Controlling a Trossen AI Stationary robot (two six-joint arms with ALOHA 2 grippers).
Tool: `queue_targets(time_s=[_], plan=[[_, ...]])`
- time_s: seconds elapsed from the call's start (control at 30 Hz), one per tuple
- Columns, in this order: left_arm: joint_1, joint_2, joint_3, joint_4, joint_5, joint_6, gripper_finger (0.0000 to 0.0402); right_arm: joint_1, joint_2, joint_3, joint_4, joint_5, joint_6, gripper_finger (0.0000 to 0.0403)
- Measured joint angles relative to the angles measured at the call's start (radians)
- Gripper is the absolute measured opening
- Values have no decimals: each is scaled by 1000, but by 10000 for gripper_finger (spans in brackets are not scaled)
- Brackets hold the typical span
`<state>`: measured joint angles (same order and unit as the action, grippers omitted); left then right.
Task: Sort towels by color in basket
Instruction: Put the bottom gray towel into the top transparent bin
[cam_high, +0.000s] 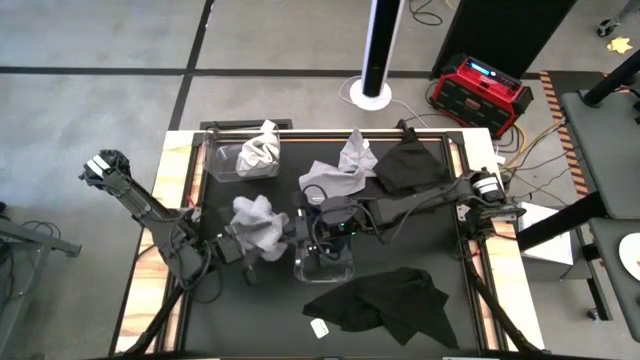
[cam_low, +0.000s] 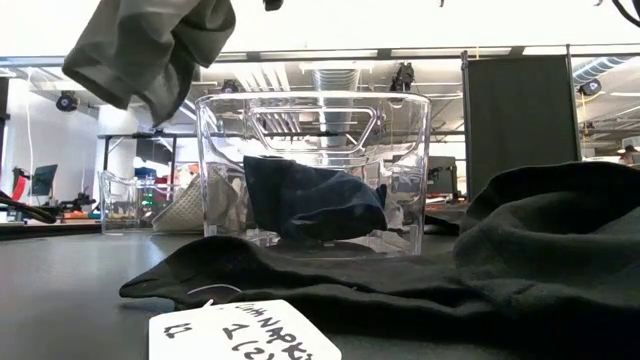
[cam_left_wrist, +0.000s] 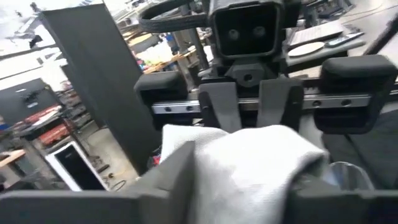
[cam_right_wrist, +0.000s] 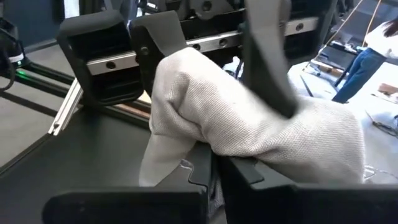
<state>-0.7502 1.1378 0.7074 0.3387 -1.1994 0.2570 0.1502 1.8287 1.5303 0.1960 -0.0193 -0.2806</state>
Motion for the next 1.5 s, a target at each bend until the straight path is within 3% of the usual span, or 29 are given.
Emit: queue_targets(time_s=[0.23,0.4,0.57,0.73,1.03,1.4,1.5], plan=[[-1,1,0,-49,-49,22,269,1,-15,0,-53,23,5,10],[-3,0,0,-80,-49,21,314,0,-21,0,-83,28,8,9],[-4,-2,0,-101,-83,28,324,0,-26,0,-87,37,7,9],[-2,-10,-2,-112,-361,44,324,-2,-58,4,-103,35,16,9],[-3,-9,-7,-105,-335,16,324,-4,-93,3,-147,42,39,9],[-4,20,-7,-103,-362,129,324,-15,-205,2,-351,103,23,9],[-4,26,-7,-98,-280,97,324,-13,-217,2,-384,101,22,9]])
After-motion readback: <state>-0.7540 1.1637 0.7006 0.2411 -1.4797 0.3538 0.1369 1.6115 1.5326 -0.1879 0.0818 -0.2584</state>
